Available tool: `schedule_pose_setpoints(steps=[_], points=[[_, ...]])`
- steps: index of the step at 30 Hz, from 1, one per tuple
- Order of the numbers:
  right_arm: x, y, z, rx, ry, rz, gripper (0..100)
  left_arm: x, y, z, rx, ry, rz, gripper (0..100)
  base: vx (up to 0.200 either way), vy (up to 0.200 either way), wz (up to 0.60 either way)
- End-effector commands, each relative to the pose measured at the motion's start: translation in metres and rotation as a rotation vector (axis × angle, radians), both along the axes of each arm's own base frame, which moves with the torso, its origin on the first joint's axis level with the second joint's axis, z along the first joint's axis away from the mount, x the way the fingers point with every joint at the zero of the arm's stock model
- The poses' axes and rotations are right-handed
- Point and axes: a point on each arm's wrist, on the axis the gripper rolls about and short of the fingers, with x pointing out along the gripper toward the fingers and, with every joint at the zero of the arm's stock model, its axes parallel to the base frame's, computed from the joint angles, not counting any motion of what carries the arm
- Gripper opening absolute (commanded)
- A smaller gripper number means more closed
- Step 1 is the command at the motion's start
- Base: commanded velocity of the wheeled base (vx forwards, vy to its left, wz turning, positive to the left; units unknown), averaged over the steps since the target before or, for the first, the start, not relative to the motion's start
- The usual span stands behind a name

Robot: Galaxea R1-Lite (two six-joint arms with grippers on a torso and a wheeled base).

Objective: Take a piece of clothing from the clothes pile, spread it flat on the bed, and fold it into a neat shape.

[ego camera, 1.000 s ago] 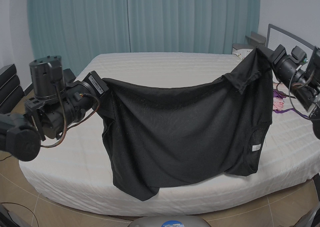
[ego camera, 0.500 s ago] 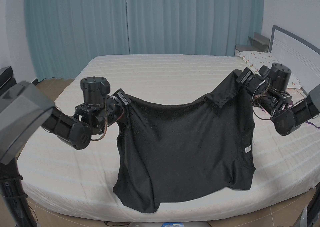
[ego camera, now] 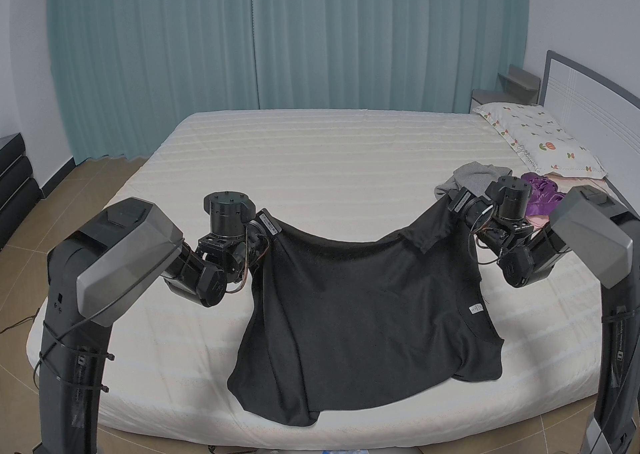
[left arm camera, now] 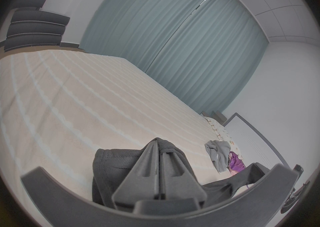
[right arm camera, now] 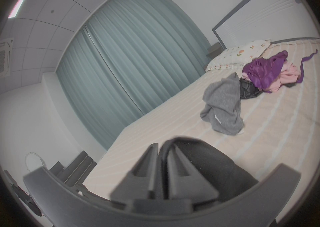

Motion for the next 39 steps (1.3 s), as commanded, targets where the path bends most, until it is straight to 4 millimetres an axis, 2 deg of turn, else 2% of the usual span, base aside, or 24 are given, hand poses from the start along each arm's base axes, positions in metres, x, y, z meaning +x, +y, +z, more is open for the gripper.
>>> schedule_pose_setpoints(steps=[1,3,4,7,9,11,14,18,22,25,27,28,29,30,31,39], points=[[0.016,0.002,-0.059,-0.017,0.103,-0.002,100,0.016,-0.001,-0.044,0.014,0.048,0.004,100,0.0,0.0,0.0],[0.018,0.003,-0.066,-0.019,0.114,0.001,100,0.017,-0.001,-0.047,0.014,0.052,0.001,100,0.0,0.0,0.0],[0.021,0.004,-0.08,-0.026,0.15,0.001,100,0.019,-0.003,-0.055,0.017,0.06,-0.002,100,0.0,0.0,0.0],[0.023,0.005,-0.088,-0.032,0.182,0.001,100,0.021,-0.004,-0.059,0.02,0.054,0.003,100,0.0,0.0,0.0],[0.028,0.006,-0.086,-0.031,0.176,-0.019,100,0.027,-0.004,-0.055,0.017,0.025,0.023,100,0.0,0.0,0.0],[0.039,0.002,-0.065,-0.022,0.099,-0.086,100,0.035,0.006,-0.036,0.0,-0.024,0.072,100,0.0,0.0,0.0],[0.04,-0.003,-0.05,-0.013,0.078,-0.104,100,0.039,0.016,-0.022,-0.009,-0.051,0.093,100,0.0,0.0,0.0],[0.028,-0.002,-0.053,-0.02,0.144,-0.069,100,0.046,0.029,-0.022,-0.011,-0.068,0.125,100,0.0,0.0,0.0],[0.017,0.001,-0.064,0.004,0.205,-0.055,100,0.049,0.037,-0.027,-0.003,-0.07,0.162,100,0.0,0.0,0.0],[0.006,0.01,-0.075,0.067,0.278,-0.04,100,0.038,0.043,-0.03,0.016,0.003,0.142,100,0.0,0.0,0.0],[0.003,0.011,-0.078,0.066,0.302,-0.033,100,0.029,0.044,-0.025,0.014,0.043,0.087,100,0.0,0.0,0.0],[0.002,0.012,-0.08,0.062,0.32,-0.029,100,0.018,0.045,-0.021,0.0,0.109,-0.009,100,0.0,0.0,0.0],[0.002,0.012,-0.08,0.062,0.322,-0.03,100,0.017,0.045,-0.021,-0.002,0.114,-0.018,100,0.0,0.0,0.0],[0.001,0.011,-0.081,0.058,0.34,-0.031,100,0.004,0.046,-0.015,-0.015,0.172,-0.097,100,0.0,0.0,0.0],[0.001,0.011,-0.083,0.057,0.351,-0.032,100,0.0,0.046,-0.012,-0.021,0.19,-0.122,100,0.0,0.0,0.0],[-0.001,0.011,-0.087,0.064,0.375,-0.027,100,-0.012,0.057,-0.009,-0.024,0.239,-0.124,100,0.0,0.0,0.0]])
